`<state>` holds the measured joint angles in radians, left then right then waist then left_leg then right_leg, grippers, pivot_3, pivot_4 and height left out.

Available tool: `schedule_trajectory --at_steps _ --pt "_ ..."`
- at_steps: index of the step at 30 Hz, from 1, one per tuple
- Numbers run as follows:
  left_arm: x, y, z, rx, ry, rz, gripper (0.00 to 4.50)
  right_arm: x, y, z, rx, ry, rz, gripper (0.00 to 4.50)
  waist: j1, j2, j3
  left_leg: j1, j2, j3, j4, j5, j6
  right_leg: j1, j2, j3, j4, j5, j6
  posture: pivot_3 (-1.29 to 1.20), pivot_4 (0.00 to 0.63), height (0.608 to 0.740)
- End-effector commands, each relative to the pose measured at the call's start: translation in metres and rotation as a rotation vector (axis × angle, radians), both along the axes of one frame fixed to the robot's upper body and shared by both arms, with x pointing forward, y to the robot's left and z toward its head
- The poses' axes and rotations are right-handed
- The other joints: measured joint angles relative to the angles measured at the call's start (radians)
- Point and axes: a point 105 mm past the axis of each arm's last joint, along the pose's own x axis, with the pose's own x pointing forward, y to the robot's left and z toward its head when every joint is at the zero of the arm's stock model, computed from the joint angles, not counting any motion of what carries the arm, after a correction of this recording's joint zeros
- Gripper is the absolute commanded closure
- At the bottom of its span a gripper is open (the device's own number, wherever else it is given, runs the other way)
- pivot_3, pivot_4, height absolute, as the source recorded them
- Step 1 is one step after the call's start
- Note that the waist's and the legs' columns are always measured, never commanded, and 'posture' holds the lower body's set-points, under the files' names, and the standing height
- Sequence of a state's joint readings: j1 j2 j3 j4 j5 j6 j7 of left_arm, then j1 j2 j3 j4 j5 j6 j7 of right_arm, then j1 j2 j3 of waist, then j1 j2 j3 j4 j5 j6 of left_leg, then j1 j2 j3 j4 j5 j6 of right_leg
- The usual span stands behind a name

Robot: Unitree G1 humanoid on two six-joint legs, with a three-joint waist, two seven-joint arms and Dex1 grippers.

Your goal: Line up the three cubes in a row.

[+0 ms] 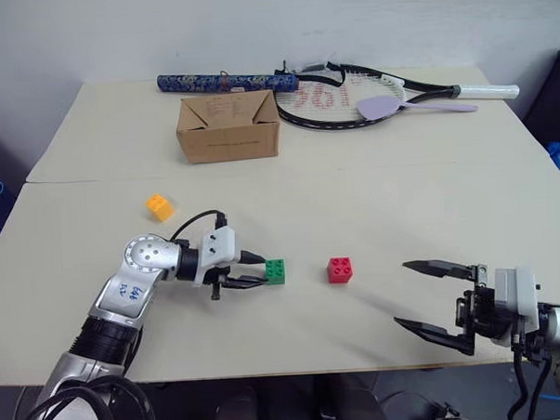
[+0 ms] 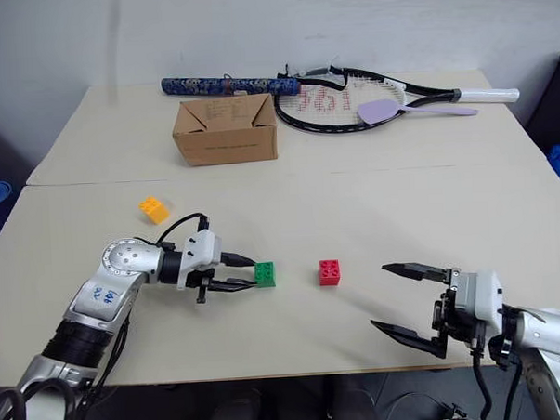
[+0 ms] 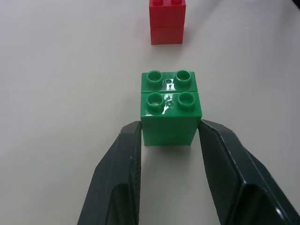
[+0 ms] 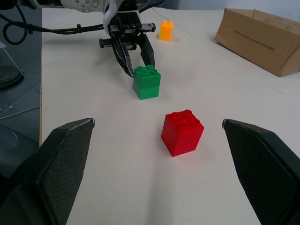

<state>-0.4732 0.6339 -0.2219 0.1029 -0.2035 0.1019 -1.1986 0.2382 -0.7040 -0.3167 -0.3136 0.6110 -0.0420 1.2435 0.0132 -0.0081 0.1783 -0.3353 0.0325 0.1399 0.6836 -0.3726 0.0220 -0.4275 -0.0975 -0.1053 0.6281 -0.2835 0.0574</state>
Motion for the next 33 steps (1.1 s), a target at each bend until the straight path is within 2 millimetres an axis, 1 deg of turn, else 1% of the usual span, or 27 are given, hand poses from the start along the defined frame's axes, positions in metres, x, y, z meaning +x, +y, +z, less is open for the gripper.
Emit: schedule_trajectory --at_steps 1,5,7,11,13,14,17,18,19,20,21,22,23,24,25,27,28,30,32,33 --pt "0.004 0.005 -0.003 0.028 0.002 -0.002 3.03 -0.001 0.002 0.009 0.011 -0.052 0.004 0.0 0.001 0.0 0.0 0.0 0.0 0.0 0.0 0.0 0.0 0.0 0.0 0.0 0.0 0.0 0.0 0.0 0.15 0.74" --pt "0.007 0.009 -0.002 0.0 0.013 0.018 3.03 0.001 0.003 0.007 0.014 -0.052 0.01 0.0 0.003 0.0 0.0 0.0 0.0 0.0 0.0 0.0 0.0 0.0 0.0 0.0 0.0 0.0 0.0 0.0 0.15 0.74" --pt "0.006 0.012 0.004 -0.031 0.019 0.035 2.29 0.003 0.003 0.007 0.017 -0.054 0.014 0.0 0.005 0.0 0.0 0.0 0.0 0.0 0.0 0.0 0.0 0.0 0.0 0.0 0.0 0.0 0.0 0.0 0.15 0.74" --pt "-0.001 0.021 0.022 -0.107 -0.019 0.046 1.07 0.004 0.003 0.006 0.015 -0.049 0.023 0.0 0.004 0.0 0.0 0.0 0.0 0.0 0.0 0.0 0.0 0.0 0.0 0.0 0.0 0.0 0.0 0.0 0.15 0.74" --pt "-0.007 0.033 0.03 -0.13 -0.037 0.082 0.46 0.005 0.003 0.004 0.016 -0.043 0.03 0.0 0.004 0.0 0.0 -0.001 0.0 0.0 0.0 0.0 0.0 0.0 0.0 0.0 0.0 0.0 0.0 0.0 0.15 0.74" --pt "-0.011 0.04 0.031 -0.13 -0.039 0.104 0.46 0.005 0.004 0.004 0.018 -0.042 0.032 0.0 0.001 0.0 0.0 0.0 0.0 0.0 0.0 0.0 0.001 0.0 -0.001 0.0 0.0 0.0 0.0 0.0 0.15 0.74" --pt "-0.027 0.072 0.027 -0.121 -0.027 0.217 0.46 0.008 0.005 0.004 0.025 -0.042 0.042 0.0 -0.013 0.0 0.0 0.0 0.001 0.0 0.0 0.0 0.0 0.0 -0.001 0.0 0.0 0.0 0.0 0.0 0.15 0.74" --pt "-0.034 0.086 0.024 -0.112 -0.023 0.273 0.46 0.008 0.006 0.004 0.029 -0.044 0.047 0.0 -0.018 0.0 0.0 0.0 0.001 0.0 0.0 0.0 0.0 0.0 -0.001 0.0 0.0 0.0 0.0 0.0 0.15 0.74" --pt "-0.039 0.11 0.021 -0.129 -0.035 0.39 0.46 0.01 0.008 0.005 0.041 -0.048 0.05 0.0 -0.019 0.0 0.0 0.0 0.002 -0.001 -0.001 0.0 0.0 0.0 -0.001 0.0 0.0 0.0 0.0 0.0 0.15 0.74" --pt "-0.045 0.127 0.02 -0.139 -0.046 0.473 0.46 0.01 0.009 0.006 0.05 -0.051 0.052 0.0 -0.023 0.0 0.0 0.0 0.002 -0.001 -0.001 0.0 -0.001 -0.001 0.0 0.0 0.0 0.0 0.0 0.0 0.15 0.74" --pt "-0.049 0.143 0.022 -0.173 -0.063 0.557 0.29 0.011 0.011 0.007 0.057 -0.059 0.054 0.0 -0.024 0.0 0.0 0.0 0.003 -0.001 -0.001 0.0 -0.001 -0.001 0.0 0.0 0.0 0.0 -0.001 0.0 0.15 0.74" --pt "-0.052 0.157 0.029 -0.226 -0.106 0.637 0.13 0.012 0.012 0.009 0.067 -0.068 0.051 0.0 -0.021 -0.001 0.0 0.0 0.003 -0.001 -0.001 -0.001 -0.001 -0.001 0.0 0.0 -0.001 0.0 -0.001 0.0 0.15 0.74" --pt "-0.057 0.182 0.035 -0.291 -0.137 0.785 0.02 0.014 0.014 0.01 0.084 -0.076 0.045 0.0 -0.019 -0.001 0.0 0.0 0.003 -0.001 -0.001 -0.001 -0.001 -0.001 0.0 0.0 -0.001 0.0 -0.001 0.0 0.15 0.74" --pt "-0.063 0.2 0.039 -0.334 -0.158 0.891 0.02 0.015 0.016 0.011 0.095 -0.081 0.04 0.0 -0.017 -0.001 0.0 0.0 0.003 -0.001 -0.001 -0.001 -0.001 0.0 -0.001 0.0 -0.001 0.0 -0.001 0.0 0.15 0.74" --pt "-0.078 0.219 0.034 -0.33 -0.152 0.987 0.02 0.016 0.018 0.012 0.112 -0.09 0.032 0.0 -0.013 -0.002 0.0 0.0 0.003 -0.002 -0.001 -0.002 -0.001 0.0 -0.002 -0.001 -0.001 0.0 -0.001 0.0 0.15 0.74" --pt "-0.1 0.237 0.024 -0.293 -0.13 1.084 0.02 0.018 0.022 0.014 0.132 -0.106 0.022 0.0 -0.014 -0.002 0.0 0.0 0.003 -0.003 -0.001 -0.003 -0.001 0.0 -0.002 -0.001 -0.001 -0.001 -0.001 0.0 0.15 0.74" --pt "-0.108 0.241 0.021 -0.278 -0.122 1.111 0.02 0.019 0.023 0.014 0.138 -0.112 0.018 0.0 -0.014 -0.002 0.0 0.0 0.003 -0.003 -0.001 -0.004 -0.001 0.0 -0.002 -0.001 -0.002 -0.001 -0.001 0.0 0.15 0.74" --pt "-0.125 0.259 0.012 -0.271 -0.088 1.195 0.02 0.02 0.026 0.017 0.16 -0.123 0.008 0.0 -0.012 -0.002 0.0 -0.001 0.002 -0.003 -0.001 -0.005 0.0 0.0 -0.003 -0.001 -0.003 -0.001 -0.001 0.0 0.15 0.74" --pt "-0.133 0.271 0.009 -0.279 -0.072 1.254 0.02 0.022 0.03 0.019 0.177 -0.126 0.004 0.0 -0.012 -0.003 -0.001 -0.001 0.001 -0.003 -0.001 -0.005 0.001 0.0 -0.004 -0.001 -0.002 -0.001 -0.001 0.0 0.15 0.74" --pt "-0.131 0.271 0.009 -0.288 -0.064 1.251 0.02 0.022 0.031 0.02 0.181 -0.129 0.003 0.0 -0.011 -0.003 -0.001 -0.001 0.001 -0.003 -0.001 -0.006 0.0 0.0 -0.004 -0.002 -0.002 -0.001 -0.001 0.0 0.15 0.74"
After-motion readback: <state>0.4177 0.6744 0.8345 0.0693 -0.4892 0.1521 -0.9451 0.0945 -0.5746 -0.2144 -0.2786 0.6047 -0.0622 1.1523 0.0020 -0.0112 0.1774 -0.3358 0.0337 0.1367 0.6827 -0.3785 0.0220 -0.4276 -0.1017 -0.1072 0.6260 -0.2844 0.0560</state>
